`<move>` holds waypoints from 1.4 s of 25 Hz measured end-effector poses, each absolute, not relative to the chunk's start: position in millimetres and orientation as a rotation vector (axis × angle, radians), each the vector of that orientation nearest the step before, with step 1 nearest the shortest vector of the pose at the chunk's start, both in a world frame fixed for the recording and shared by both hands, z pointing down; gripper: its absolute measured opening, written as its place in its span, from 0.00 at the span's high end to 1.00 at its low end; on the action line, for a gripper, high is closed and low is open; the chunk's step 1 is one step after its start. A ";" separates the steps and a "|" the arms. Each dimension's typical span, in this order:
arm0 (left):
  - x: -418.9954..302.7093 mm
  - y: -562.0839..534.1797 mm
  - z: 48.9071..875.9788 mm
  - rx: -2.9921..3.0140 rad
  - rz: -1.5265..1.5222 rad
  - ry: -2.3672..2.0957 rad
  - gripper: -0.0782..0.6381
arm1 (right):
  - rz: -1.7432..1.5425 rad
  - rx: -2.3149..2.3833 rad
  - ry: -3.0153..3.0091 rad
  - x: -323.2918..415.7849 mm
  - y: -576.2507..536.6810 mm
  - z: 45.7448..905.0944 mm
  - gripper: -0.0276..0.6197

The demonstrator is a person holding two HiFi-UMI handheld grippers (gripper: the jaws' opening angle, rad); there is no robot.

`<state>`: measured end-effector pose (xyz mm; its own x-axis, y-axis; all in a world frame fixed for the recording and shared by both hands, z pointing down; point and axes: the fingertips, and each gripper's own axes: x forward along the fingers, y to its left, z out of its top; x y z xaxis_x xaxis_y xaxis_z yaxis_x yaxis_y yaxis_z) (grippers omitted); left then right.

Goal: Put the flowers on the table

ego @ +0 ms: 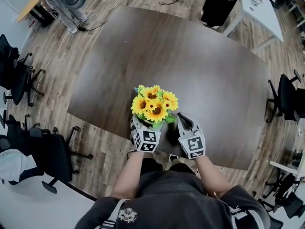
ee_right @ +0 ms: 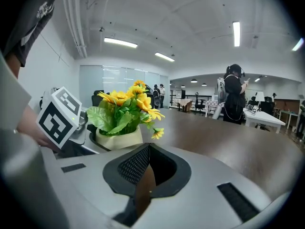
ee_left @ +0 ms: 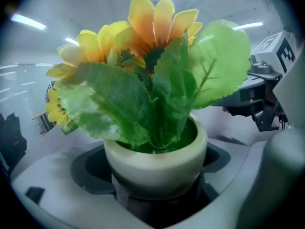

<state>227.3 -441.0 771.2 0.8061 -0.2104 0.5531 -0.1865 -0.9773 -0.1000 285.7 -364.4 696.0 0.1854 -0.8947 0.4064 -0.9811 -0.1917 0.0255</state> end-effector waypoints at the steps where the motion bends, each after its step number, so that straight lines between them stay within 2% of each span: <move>1: 229.5 -440.7 772.2 -2.951 -0.916 0.321 0.15 | 0.442 2.185 -1.789 286.8 -363.5 696.0 0.92; 13: 234.6 -434.2 778.8 -3.035 -0.984 0.285 0.15 | 0.424 2.198 -1.827 286.8 -362.5 682.5 0.92; 25: 207.2 -427.8 738.3 -3.079 -0.872 0.331 0.15 | 0.367 2.223 -1.847 285.1 -357.0 661.5 0.92; 28: 193.4 -427.7 722.1 -3.048 -0.841 0.419 0.24 | 0.333 2.233 -1.883 280.8 -356.5 645.6 0.92; 35: 169.0 -417.5 668.7 -3.008 -0.641 0.546 0.63 | 0.230 2.208 -1.974 262.7 -350.5 609.5 0.92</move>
<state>169.0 -417.5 668.7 0.8548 -0.3403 0.3919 -0.3327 -0.9388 -0.0895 262.7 -350.5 609.5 0.1118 -0.9673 0.2274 -0.9937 -0.1092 0.0241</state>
